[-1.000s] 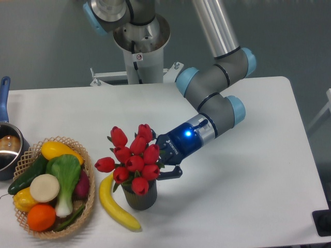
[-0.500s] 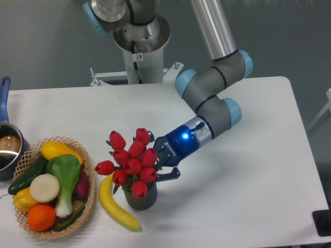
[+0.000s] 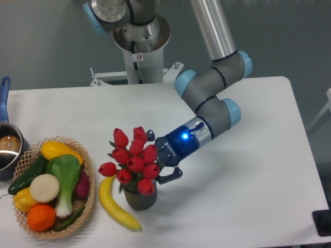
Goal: Insert the flowers into the vase
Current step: 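Hold the tulips upright in the vase, settling the stems, then open the gripper and withdraw it up from the tulips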
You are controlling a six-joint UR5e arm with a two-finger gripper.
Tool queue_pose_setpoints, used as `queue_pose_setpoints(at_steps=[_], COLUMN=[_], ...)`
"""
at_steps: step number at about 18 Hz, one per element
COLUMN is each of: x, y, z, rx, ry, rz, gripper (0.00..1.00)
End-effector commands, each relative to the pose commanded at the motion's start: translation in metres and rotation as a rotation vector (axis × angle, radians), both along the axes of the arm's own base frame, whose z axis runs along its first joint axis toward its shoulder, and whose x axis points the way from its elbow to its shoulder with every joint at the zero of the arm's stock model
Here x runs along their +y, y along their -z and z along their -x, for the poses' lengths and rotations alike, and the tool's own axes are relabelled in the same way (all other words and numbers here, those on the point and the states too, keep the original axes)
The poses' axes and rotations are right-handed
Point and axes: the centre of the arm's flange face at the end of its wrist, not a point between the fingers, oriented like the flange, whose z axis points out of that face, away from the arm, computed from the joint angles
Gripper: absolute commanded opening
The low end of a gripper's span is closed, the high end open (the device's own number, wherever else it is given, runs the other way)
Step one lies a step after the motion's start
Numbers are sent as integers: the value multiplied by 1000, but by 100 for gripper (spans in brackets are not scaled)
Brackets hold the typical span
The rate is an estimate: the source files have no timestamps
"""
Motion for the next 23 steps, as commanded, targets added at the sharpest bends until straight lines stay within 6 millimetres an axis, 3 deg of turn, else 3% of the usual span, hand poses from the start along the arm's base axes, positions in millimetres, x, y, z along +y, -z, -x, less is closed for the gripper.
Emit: queue_pose_setpoints(at_steps=[11, 12, 15, 18, 23], x=[-1, -2, -8, -20, -35], y=[1, -1, -17, -27, -42], z=[-4, -5, -2, 4, -7], rx=[-5, -2, 23, 115, 153], ry=[2, 2, -10, -28, -42], rz=[4, 3, -2, 104, 152], gripper=[95, 100, 100, 100, 100])
